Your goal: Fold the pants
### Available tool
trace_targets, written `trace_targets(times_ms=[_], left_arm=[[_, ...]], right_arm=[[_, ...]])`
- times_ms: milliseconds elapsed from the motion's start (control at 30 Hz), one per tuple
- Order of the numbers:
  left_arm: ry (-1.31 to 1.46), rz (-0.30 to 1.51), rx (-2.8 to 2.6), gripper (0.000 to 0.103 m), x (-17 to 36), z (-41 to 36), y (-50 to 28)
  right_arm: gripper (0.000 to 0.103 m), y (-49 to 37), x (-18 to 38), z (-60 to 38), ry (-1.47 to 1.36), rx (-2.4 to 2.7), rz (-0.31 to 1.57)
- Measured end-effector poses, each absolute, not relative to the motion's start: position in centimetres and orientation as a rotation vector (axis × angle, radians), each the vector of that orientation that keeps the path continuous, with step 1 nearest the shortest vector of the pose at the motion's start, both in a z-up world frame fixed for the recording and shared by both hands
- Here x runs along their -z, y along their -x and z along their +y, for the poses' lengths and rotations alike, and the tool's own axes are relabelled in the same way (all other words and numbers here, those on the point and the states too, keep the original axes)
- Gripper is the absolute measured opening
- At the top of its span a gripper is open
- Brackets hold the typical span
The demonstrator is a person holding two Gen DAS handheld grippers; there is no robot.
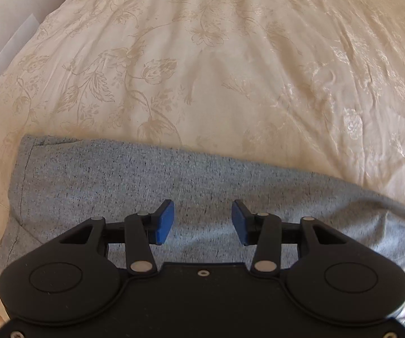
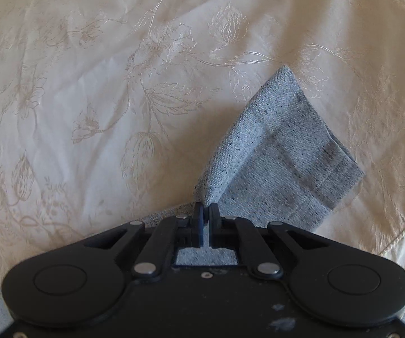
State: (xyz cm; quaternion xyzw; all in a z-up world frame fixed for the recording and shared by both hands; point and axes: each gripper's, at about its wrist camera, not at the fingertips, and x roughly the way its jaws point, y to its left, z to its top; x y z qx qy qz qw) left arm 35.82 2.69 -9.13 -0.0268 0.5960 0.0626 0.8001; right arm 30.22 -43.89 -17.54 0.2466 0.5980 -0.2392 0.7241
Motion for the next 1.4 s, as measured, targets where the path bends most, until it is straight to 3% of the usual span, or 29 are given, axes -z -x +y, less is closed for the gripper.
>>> trace_targets(times_ms=[400,533,633,833,1067,1200,1233,1267,1400], left_arm=[[0.161,1.408,-0.228,0.055,14.4,6.5,-43.1],[0.21,1.468,-0.243,0.056,16.6,6.8,-44.2],[0.207,1.501,-0.266,0.059,18.3,6.9,-44.8],[0.149,1.499,-0.266,0.06,19.9,6.1,-43.9],[0.182,1.509,-0.249,0.061,20.9,6.6,-39.1],[0.155,1.498,-0.222,0.061,20.9,6.6,-37.1],[0.161,1.496,-0.217,0.061,20.8,6.7,-36.8],[0.177,1.493,-0.211,0.061,20.7,7.0,-36.5],[0.277,1.484,-0.206,0.058,19.7,9.2,-36.7]], right_arm=[[0.002,-23.1,18.4,-42.3,-0.582,0.542,1.333],[0.013,-23.6,17.0,-42.5,-0.61,0.525,1.272],[0.028,-25.4,16.5,-42.5,-0.629,0.518,1.249],[0.033,-31.9,16.8,-42.7,-0.653,0.566,1.171],[0.036,-37.9,21.6,-42.5,-0.572,0.725,1.294],[0.029,-37.3,22.7,-42.1,-0.527,0.711,1.32],[0.014,-36.8,22.4,-42.0,-0.532,0.685,1.307],[0.006,-36.1,22.2,-42.0,-0.538,0.658,1.312],[0.005,-33.4,21.1,-42.6,-0.553,0.611,1.285]])
